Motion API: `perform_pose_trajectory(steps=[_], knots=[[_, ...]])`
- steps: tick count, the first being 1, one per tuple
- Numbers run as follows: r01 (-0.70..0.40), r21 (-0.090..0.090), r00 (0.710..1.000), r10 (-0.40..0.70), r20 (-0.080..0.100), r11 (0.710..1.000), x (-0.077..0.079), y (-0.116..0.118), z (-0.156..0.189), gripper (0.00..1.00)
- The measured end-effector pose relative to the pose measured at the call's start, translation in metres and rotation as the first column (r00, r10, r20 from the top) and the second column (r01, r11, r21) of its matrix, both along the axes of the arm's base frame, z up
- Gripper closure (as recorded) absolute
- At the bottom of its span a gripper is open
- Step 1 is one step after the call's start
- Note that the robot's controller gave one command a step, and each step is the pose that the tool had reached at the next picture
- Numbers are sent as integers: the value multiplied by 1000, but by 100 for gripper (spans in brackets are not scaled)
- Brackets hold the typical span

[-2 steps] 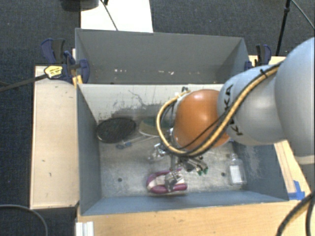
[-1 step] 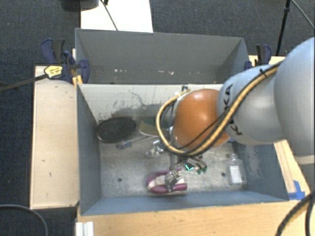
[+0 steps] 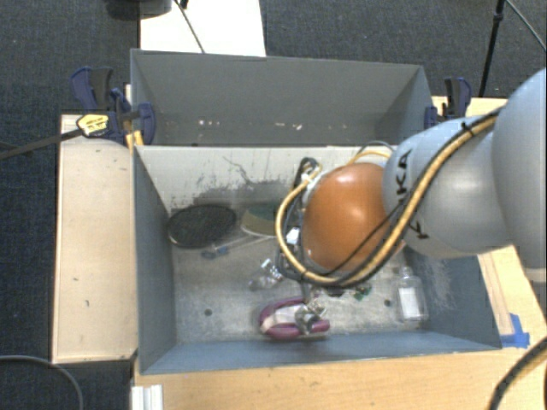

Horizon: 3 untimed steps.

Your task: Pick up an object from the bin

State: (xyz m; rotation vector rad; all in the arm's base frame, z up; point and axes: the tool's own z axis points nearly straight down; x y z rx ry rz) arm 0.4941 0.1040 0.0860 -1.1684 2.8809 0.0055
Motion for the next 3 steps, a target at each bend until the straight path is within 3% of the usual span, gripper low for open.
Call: perform_pose_trajectory(steps=[1, 2, 3], knots=[[5, -17, 1000, -6, -27, 1000, -5, -6, 1, 100], [-225, -11, 974, 225, -1, 974, 9, 5, 1, 100], [-233, -13, 972, 232, -20, 972, 7, 19, 52, 100]])
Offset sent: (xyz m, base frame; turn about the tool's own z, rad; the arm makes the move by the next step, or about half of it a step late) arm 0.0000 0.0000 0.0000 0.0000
